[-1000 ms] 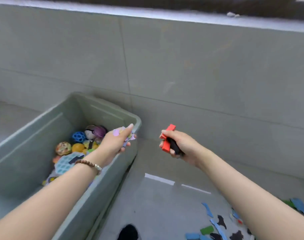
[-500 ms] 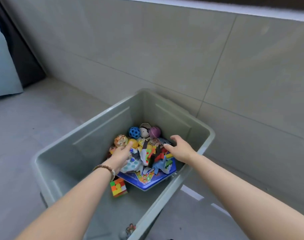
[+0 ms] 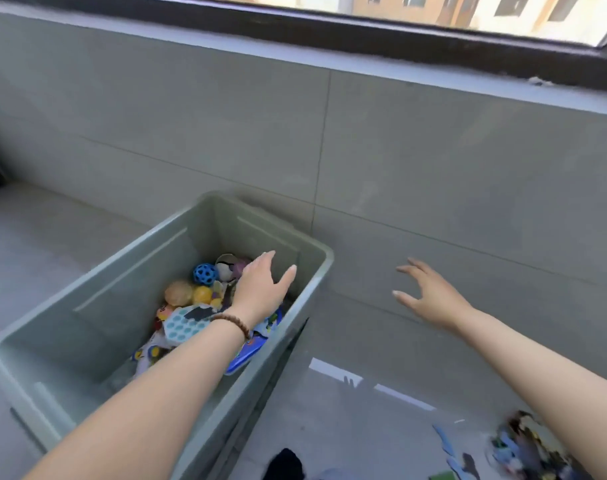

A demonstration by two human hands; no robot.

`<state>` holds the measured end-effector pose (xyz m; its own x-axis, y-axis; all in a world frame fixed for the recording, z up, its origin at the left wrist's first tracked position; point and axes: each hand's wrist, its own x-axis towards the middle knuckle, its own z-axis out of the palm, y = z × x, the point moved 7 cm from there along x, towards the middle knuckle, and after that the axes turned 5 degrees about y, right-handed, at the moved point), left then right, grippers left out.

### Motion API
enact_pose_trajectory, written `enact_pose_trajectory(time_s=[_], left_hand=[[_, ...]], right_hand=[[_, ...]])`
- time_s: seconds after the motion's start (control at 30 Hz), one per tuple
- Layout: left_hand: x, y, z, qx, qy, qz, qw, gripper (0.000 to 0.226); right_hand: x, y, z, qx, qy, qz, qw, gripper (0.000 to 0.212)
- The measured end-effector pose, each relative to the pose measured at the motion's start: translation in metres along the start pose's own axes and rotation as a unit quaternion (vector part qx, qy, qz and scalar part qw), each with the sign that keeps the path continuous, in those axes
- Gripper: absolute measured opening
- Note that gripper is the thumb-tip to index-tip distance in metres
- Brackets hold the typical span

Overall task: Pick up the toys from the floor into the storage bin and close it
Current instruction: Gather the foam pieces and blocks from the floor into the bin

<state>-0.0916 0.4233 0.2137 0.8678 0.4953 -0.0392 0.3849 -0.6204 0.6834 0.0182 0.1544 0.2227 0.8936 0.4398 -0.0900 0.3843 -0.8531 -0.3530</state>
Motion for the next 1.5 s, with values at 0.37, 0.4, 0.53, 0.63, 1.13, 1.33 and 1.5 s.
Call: enact_pose_trajectory(time_s=[0.37,0.4,0.53,0.63,1.13,1.33,1.5], left_hand=[[-0.09,0.154,0.271,0.152,-0.21,0.148,0.954,0.067],[-0.101,0.157,0.295,0.166,-0.23,0.147,0.947,0.069],[-0.137,0.163,0.383,0.179,-0.309,0.141,0.923,0.072],[-0.16,0.162,0.436,0.176,-0.353,0.136,0.908,0.073],[-0.229,0.144,0.563,0.115,-0.418,0.155,0.888,0.069],[-0.233,0.145,0.58,0.051,-0.435,0.123,0.891,0.064],[-0.237,0.146,0.587,0.02,-0.425,0.109,0.899,0.059]], right_hand=[[-0.194,0.324,-0.007,0.049,-0.026,0.292,0.955,0.06],[-0.21,0.346,0.004,0.058,-0.031,0.312,0.948,0.062],[-0.261,0.413,0.051,0.111,-0.035,0.371,0.921,0.067],[-0.282,0.443,0.085,0.186,-0.003,0.404,0.896,0.069],[-0.297,0.493,0.176,0.28,0.132,0.435,0.845,0.111],[-0.296,0.507,0.188,0.286,0.142,0.454,0.832,0.109],[-0.292,0.516,0.191,0.381,0.18,0.447,0.789,0.052]])
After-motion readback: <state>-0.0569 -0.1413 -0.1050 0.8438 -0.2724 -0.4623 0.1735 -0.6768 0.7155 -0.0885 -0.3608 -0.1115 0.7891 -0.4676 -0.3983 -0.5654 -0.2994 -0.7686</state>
